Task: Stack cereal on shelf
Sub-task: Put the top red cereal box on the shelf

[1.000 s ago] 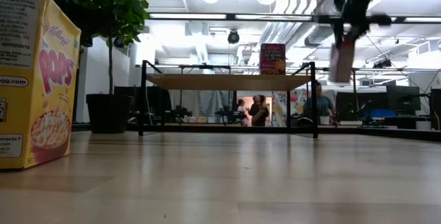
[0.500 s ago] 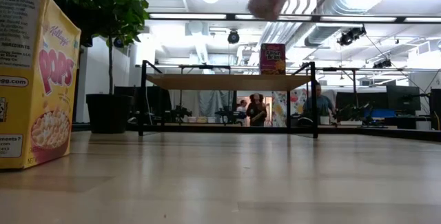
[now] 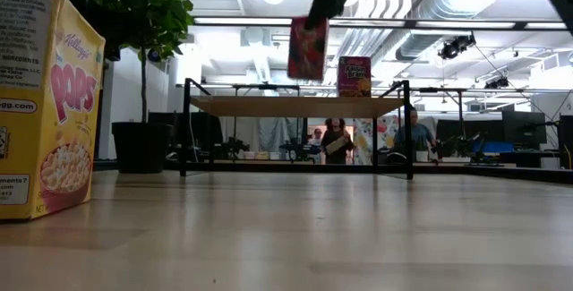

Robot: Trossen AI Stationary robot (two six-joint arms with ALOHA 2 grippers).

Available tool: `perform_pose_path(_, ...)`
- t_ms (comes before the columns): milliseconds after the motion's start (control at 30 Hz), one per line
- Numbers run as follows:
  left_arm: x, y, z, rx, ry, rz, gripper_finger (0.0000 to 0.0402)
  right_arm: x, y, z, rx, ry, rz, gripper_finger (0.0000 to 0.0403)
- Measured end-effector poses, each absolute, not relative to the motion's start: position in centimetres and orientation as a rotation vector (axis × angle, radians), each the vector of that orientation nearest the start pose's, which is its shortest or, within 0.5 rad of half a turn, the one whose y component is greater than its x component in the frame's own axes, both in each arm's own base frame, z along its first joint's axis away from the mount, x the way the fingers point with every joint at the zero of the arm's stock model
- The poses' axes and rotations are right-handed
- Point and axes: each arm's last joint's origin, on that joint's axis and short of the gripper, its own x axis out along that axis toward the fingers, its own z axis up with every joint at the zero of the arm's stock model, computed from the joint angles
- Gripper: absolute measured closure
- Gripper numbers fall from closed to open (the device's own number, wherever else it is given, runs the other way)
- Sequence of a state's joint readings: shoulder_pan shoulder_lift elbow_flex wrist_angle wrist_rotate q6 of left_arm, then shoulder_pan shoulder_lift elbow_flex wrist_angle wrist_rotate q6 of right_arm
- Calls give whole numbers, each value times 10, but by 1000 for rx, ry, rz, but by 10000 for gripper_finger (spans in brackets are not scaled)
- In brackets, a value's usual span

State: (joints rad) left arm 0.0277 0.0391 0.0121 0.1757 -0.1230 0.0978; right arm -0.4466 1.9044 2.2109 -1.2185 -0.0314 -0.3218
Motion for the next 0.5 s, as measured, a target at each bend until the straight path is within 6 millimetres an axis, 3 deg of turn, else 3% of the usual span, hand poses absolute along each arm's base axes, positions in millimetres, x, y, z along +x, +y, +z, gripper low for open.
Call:
perform_pose_path(267,98,6,181,90,-141,158,402,354,-195,390,-261,1062,-206,290)
perform_pose_path(500,98,6,181,90,-141,158,401,348,-212,386,-266,1074,-219,290)
